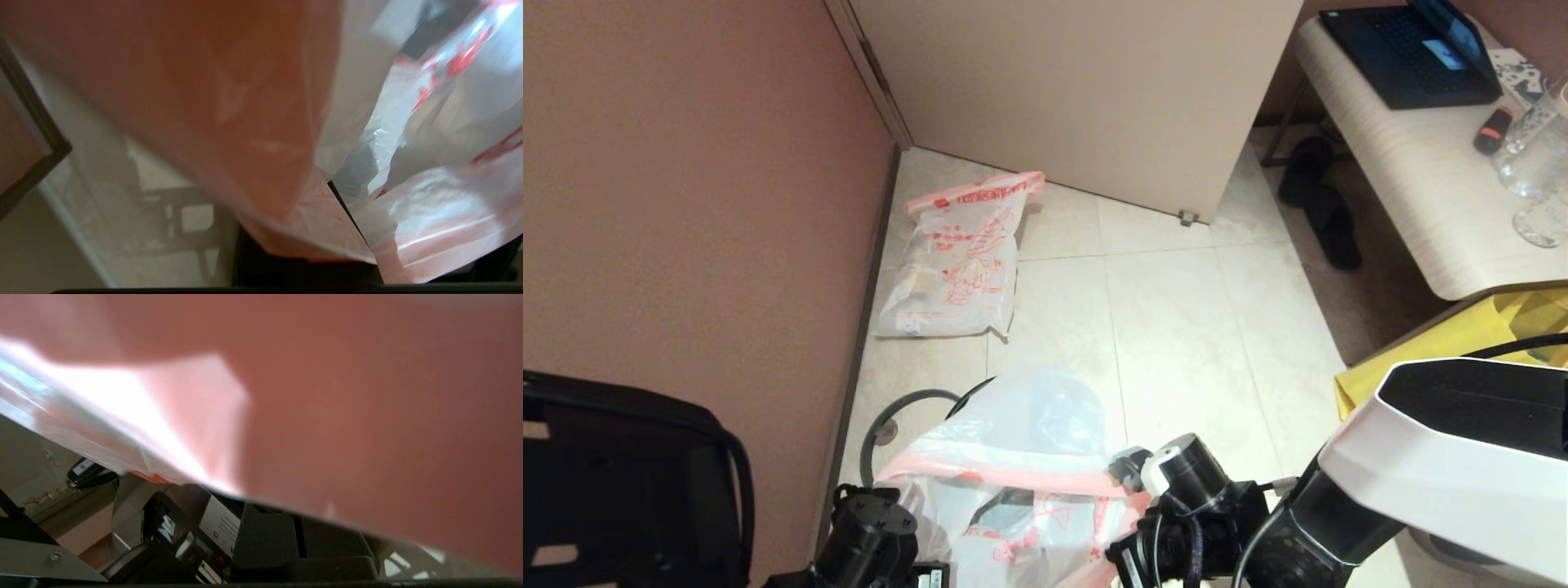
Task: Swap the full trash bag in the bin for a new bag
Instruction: Put the new garbage bag on the trash can
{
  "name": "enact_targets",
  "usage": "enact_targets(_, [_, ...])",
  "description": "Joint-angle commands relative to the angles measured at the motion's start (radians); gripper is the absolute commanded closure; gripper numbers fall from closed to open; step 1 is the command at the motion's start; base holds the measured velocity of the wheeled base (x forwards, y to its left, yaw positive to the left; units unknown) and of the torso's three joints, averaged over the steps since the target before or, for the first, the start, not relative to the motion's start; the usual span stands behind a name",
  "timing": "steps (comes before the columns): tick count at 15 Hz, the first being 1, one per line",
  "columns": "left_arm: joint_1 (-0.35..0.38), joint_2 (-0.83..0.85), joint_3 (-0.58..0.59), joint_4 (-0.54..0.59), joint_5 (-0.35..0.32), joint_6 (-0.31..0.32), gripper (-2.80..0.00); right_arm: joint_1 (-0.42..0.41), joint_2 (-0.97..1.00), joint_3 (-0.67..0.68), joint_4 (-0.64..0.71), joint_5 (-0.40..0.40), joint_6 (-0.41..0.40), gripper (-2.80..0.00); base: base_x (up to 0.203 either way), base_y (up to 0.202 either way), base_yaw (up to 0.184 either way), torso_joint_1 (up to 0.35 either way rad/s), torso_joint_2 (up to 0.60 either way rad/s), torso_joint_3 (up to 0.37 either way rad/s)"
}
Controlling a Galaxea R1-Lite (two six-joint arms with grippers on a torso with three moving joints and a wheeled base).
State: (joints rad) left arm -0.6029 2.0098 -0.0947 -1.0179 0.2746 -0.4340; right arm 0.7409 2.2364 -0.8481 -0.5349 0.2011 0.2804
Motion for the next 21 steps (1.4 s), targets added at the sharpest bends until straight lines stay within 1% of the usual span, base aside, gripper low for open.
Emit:
enact_targets(1, [-0.008, 0.069, 0.045, -0.011, 0.004, -0.002, 0.00, -0.010, 0.024, -0.018, 0.001, 0.000, -0.006, 0.00, 0.000, 0.000, 0.000, 0.000, 0.00, 0.000])
enact_targets(3, [-0.010, 0.135, 0.064, -0.016, 0.005, 0.010, 0.00, -0.029, 0.043, -0.066, 0.086, 0.001, -0.084, 0.00, 0.000, 0.000, 0.000, 0.000, 0.00, 0.000])
enact_targets(5, [-0.010, 0.214, 0.070, -0.036, 0.005, 0.023, 0.00, -0.035, 0.068, -0.139, 0.147, 0.001, -0.128, 0.00, 0.000, 0.000, 0.000, 0.000, 0.00, 0.000])
enact_targets(7, [0.003, 0.299, 0.079, -0.090, 0.007, 0.042, 0.00, -0.036, 0.103, -0.213, 0.217, 0.001, -0.197, 0.00, 0.000, 0.000, 0.000, 0.000, 0.00, 0.000])
enact_targets(8, [0.020, 0.357, 0.080, -0.140, 0.013, 0.053, 0.00, -0.037, 0.120, -0.259, 0.251, 0.000, -0.220, 0.00, 0.000, 0.000, 0.000, 0.000, 0.00, 0.000])
enact_targets(10, [0.068, 0.482, 0.080, -0.325, 0.032, 0.097, 0.00, -0.044, 0.139, -0.339, 0.309, -0.003, -0.233, 0.00, 0.000, 0.000, 0.000, 0.000, 0.00, 0.000])
enact_targets(11, [0.099, 0.547, 0.081, -0.439, 0.039, 0.132, 0.00, -0.044, 0.146, -0.348, 0.313, -0.022, -0.236, 0.00, 0.000, 0.000, 0.000, 0.000, 0.00, 0.000])
enact_targets(12, [0.122, 0.585, 0.078, -0.520, 0.044, 0.158, 0.00, -0.045, 0.146, -0.347, 0.306, -0.055, -0.236, 0.00, 0.000, 0.000, 0.000, 0.000, 0.00, 0.000])
enact_targets(13, [0.135, 0.592, 0.074, -0.535, 0.044, 0.172, 0.00, -0.045, 0.144, -0.340, 0.277, -0.074, -0.235, 0.00, 0.000, 0.000, 0.000, 0.000, 0.00, 0.000])
enact_targets(14, [0.147, 0.567, 0.064, -0.542, 0.044, 0.183, 0.00, -0.047, 0.144, -0.329, 0.219, -0.085, -0.231, 0.00, 0.000, 0.000, 0.000, 0.000, 0.00, 0.000])
enact_targets(16, [0.159, 0.514, 0.031, -0.549, 0.046, 0.194, 0.00, -0.059, 0.144, -0.310, 0.123, -0.102, -0.198, 0.00, 0.000, 0.000, 0.000, 0.000, 0.00, 0.000])
enact_targets(18, [0.159, 0.454, -0.008, -0.550, 0.047, 0.187, 0.00, -0.067, 0.143, -0.308, 0.107, -0.123, -0.178, 0.00, 0.000, 0.000, 0.000, 0.000, 0.00, 0.000])
enact_targets(21, [0.157, 0.371, -0.043, -0.550, 0.047, 0.185, 0.00, -0.078, 0.142, -0.304, 0.076, -0.121, -0.159, 0.00, 0.000, 0.000, 0.000, 0.000, 0.00, 0.000])
